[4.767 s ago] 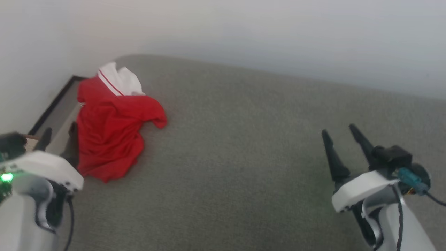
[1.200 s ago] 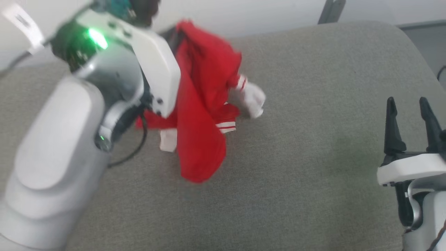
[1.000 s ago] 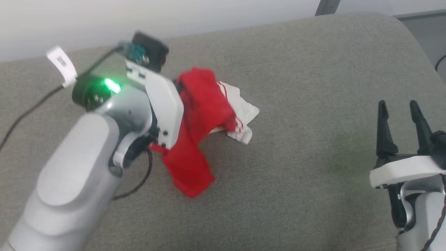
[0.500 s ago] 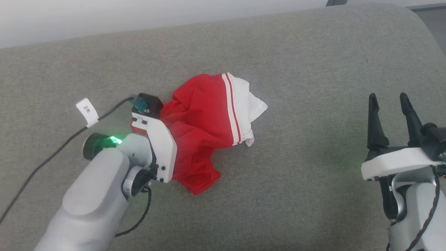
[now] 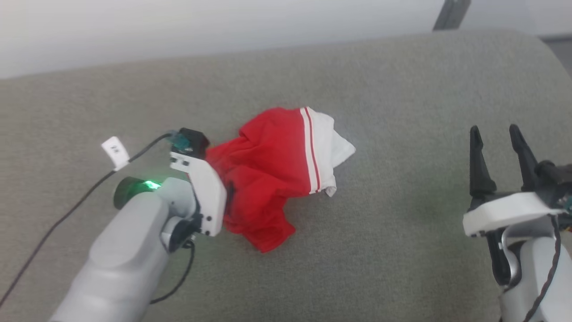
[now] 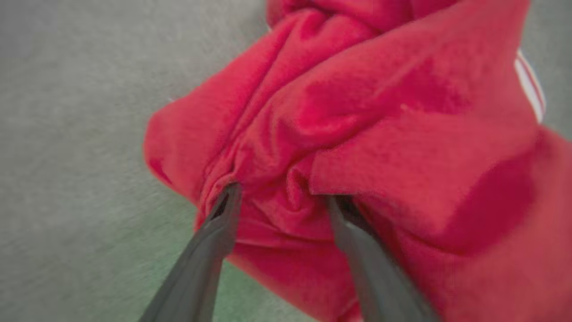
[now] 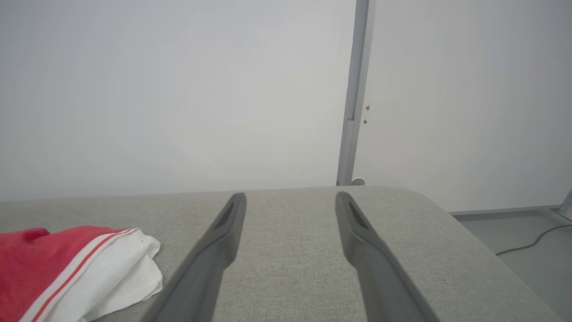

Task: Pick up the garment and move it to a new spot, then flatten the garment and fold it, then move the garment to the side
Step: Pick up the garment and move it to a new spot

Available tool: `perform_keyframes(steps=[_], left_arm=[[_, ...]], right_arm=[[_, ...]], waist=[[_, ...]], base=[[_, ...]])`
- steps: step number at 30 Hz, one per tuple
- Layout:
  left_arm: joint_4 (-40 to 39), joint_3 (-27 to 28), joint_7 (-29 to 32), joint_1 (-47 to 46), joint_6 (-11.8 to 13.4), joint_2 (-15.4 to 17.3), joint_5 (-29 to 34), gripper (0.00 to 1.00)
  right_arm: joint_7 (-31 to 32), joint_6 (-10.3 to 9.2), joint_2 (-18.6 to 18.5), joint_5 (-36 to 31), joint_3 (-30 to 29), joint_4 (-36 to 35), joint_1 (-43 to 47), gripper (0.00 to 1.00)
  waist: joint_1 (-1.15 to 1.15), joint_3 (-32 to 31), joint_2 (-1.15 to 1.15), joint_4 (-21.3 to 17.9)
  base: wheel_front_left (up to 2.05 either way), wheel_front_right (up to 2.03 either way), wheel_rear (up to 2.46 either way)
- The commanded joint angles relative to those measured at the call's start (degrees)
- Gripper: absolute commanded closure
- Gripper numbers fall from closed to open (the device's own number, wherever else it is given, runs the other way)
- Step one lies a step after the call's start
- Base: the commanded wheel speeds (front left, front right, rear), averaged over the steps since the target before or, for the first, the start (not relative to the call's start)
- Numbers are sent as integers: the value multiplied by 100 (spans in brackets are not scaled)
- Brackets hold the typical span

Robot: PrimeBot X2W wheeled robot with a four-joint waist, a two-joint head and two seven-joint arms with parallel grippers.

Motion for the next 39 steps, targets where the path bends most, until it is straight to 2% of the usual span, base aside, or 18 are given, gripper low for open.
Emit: perform_keyframes(steps=[1,6,13,19,28,39], left_arm=[[16,34,-77,-17,-12,59,-14,0],[-176,223,-719,159,-97,249,-82,0],[-738,619,-2071,828,-122,767,-88,0],[-1189,959,-2943,1491,44,1078,-120,0],[-1837,1456,-3476,2525,418,1489,-300,0],[-2263,1806,-3572,3039,583,1694,-582,0]], right_arm=[[-29,3,-18,-31,8,16,91,0],[-2,3,-111,40,-23,65,322,0],[40,3,-244,178,-48,66,754,0],[22,3,-310,186,-161,48,988,0],[22,3,-302,168,-201,-5,1131,0],[52,3,-286,203,-193,-31,1206,0]], waist=[[0,-171,0,99],[0,-611,0,321],[0,-1096,0,690],[0,-1232,0,926],[0,-1283,0,1066],[0,-1274,0,1101]], base=[[0,0,0],[0,0,0],[0,0,0],[0,0,0],[0,0,0],[0,0,0]])
